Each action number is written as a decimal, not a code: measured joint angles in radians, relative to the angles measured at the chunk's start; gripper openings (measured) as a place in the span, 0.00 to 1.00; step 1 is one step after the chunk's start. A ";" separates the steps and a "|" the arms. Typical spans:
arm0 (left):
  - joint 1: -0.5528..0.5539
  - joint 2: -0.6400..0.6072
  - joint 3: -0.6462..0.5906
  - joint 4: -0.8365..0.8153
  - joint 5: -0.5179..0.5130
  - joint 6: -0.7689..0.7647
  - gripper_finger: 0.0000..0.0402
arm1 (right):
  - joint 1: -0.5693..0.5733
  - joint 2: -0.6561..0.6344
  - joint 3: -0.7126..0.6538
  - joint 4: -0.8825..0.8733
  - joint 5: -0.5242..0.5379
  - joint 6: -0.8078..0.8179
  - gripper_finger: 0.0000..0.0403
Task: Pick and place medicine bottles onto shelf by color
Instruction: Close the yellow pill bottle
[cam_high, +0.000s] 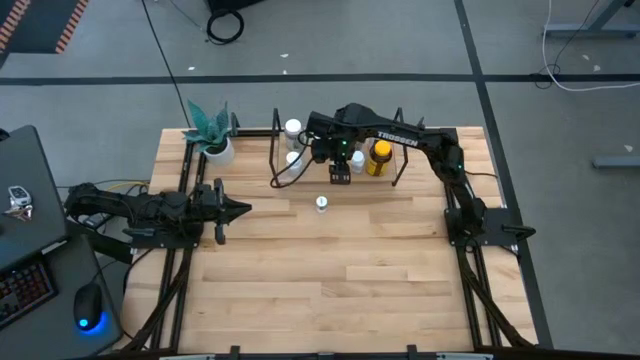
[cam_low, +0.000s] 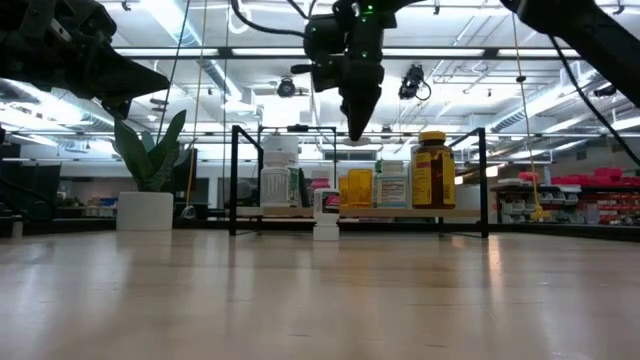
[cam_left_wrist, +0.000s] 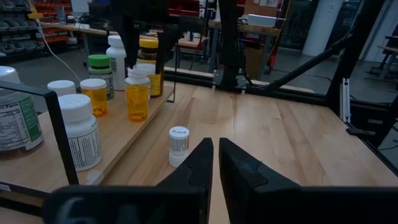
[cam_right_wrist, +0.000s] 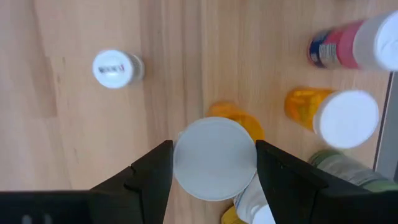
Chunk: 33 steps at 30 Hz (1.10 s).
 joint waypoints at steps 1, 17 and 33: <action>0.000 0.000 0.000 0.000 0.000 0.000 0.09 | -0.001 -0.015 -0.032 0.020 0.002 0.000 0.55; 0.000 0.000 0.000 0.000 0.000 0.000 0.08 | -0.012 -0.150 -0.329 0.280 0.054 -0.021 0.55; 0.000 0.000 0.000 0.000 0.000 0.000 0.07 | -0.056 -0.149 -0.278 0.318 0.009 0.013 0.56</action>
